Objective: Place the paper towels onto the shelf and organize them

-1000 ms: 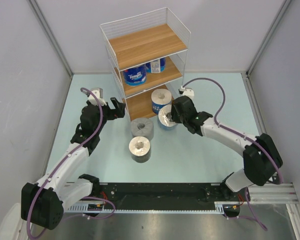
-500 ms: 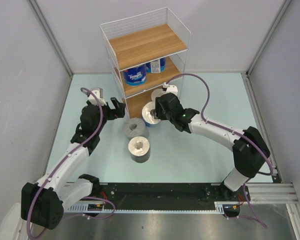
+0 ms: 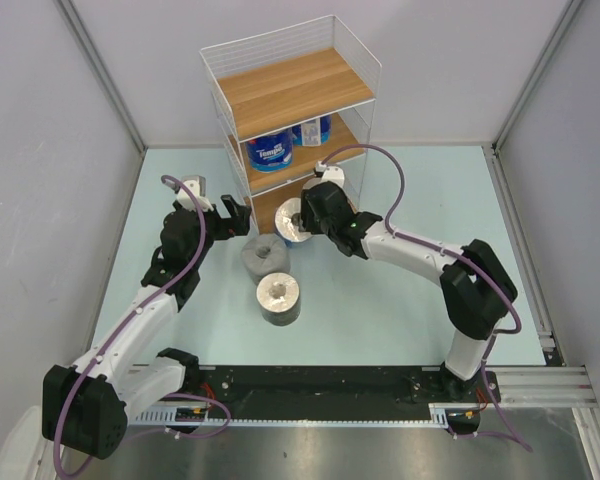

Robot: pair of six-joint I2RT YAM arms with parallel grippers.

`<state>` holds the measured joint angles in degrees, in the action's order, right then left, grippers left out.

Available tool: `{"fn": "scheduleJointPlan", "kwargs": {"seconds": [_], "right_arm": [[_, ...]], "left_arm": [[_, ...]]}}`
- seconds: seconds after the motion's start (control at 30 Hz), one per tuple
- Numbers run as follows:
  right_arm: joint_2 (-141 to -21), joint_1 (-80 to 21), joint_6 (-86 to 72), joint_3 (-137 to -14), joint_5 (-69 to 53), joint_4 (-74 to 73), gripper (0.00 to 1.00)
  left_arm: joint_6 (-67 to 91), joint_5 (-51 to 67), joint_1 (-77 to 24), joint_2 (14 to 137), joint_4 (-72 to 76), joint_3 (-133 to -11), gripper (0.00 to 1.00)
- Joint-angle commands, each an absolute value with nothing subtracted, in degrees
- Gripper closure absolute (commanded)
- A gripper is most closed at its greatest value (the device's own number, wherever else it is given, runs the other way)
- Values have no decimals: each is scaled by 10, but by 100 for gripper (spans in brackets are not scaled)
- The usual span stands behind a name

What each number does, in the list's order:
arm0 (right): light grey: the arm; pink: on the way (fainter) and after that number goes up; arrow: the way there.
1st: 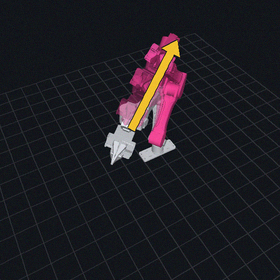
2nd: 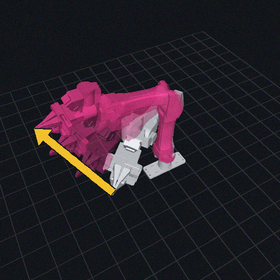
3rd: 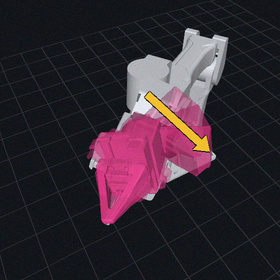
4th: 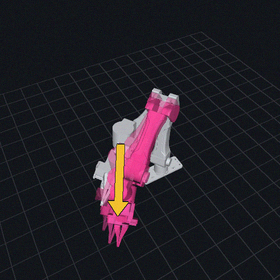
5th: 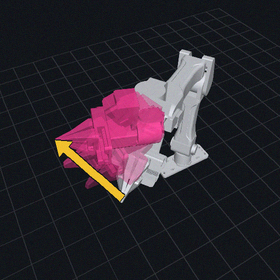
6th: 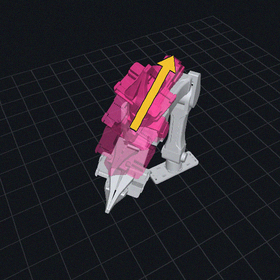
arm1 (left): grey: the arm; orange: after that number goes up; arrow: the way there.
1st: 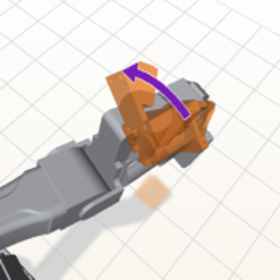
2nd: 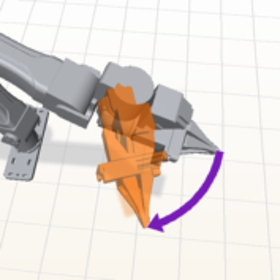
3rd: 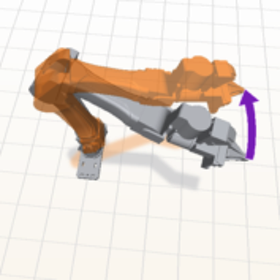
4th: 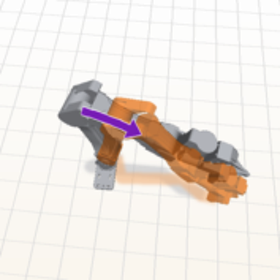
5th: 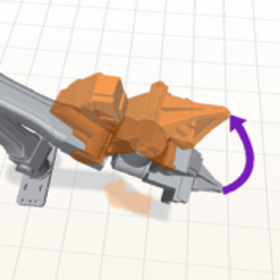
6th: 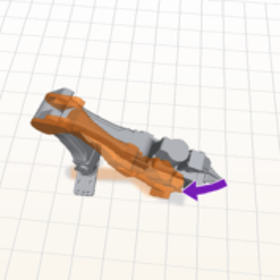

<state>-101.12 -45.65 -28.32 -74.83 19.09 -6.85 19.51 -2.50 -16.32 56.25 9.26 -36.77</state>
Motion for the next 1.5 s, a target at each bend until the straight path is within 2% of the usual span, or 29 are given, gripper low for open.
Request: {"fn": "scheduleJointPlan", "kwargs": {"seconds": [0.0, 0.4, 0.53, 0.63, 0.73, 0.93, 1.07, 1.2, 1.23, 1.33, 1.47], "right_arm": [[-1032, -447, -301, -797, 207, -6, 69], [-1070, -453, -278, -815, 286, 67, 67], [-1078, -457, -260, -819, 301, 72, 45], [-1072, -459, -256, -817, 301, 66, 34], [-1064, -468, -238, -817, 308, 67, 29], [-998, -490, -207, -787, 323, 63, 26], [-936, -508, -224, -751, 306, -16, 25], [-879, -527, -229, -723, 208, -98, 25], [-875, -533, -225, -722, 148, -131, 25], [-883, -562, -222, -720, 92, -189, 23], [-904, -611, -225, -712, 100, -224, 21]], "left_arm": [[204, -17, -161, 555, 102, -388, 0], [205, -16, -160, 560, 105, -388, 0], [205, -15, -161, 562, 106, -388, 0], [206, -15, -161, 563, 107, -388, 0], [205, -14, -161, 563, 107, -388, 0], [205, -16, -161, 560, 106, -388, 0], [205, -16, -161, 561, 106, -388, 0], [206, -12, -161, 561, 108, -388, 0], [207, -11, -161, 561, 109, -388, 0], [207, -9, -161, 564, 110, -389, 0], [209, -8, -161, 563, 108, -388, 1]]}}
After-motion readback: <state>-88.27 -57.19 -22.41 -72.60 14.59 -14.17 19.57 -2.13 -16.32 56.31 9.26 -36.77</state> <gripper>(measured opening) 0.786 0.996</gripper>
